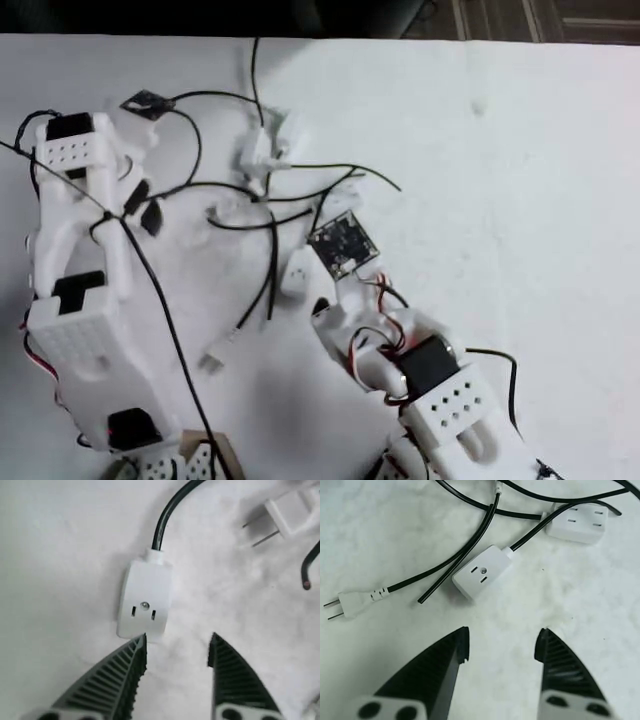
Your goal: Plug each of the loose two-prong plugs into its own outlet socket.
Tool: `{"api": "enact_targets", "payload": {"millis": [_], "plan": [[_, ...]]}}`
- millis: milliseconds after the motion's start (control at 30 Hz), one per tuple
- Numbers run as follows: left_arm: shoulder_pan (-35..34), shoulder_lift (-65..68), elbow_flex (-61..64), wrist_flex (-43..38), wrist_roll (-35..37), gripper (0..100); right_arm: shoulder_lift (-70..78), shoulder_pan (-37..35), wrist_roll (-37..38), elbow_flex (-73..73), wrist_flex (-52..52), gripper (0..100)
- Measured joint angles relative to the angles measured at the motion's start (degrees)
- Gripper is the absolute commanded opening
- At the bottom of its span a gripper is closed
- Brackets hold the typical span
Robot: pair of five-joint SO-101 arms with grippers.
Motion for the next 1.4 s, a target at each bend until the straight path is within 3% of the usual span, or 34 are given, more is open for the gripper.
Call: {"api": "enact_targets", "payload": {"millis": [467,567,1067,1233,1400], "plan": [[-2.5,14.5,-9.3,-7.9,0.1,27,0.0,0.0,0.0,0.0,0.0,21.8],[-3.1,17.8,-12.6,-7.5,0.0,23,0.0,0.1,0.0,0.0,0.0,21.8],[-3.3,23.4,-29.2,6.3,0.2,2,0.0,0.0,0.0,0.0,0.0,21.8],[-3.1,23.4,-34.0,13.1,0.2,2,0.0,0.0,0.0,0.0,0.0,21.8],[-3.1,22.6,-32.4,14.1,0.2,2,0.0,0.0,0.0,0.0,0.0,21.8]]}}
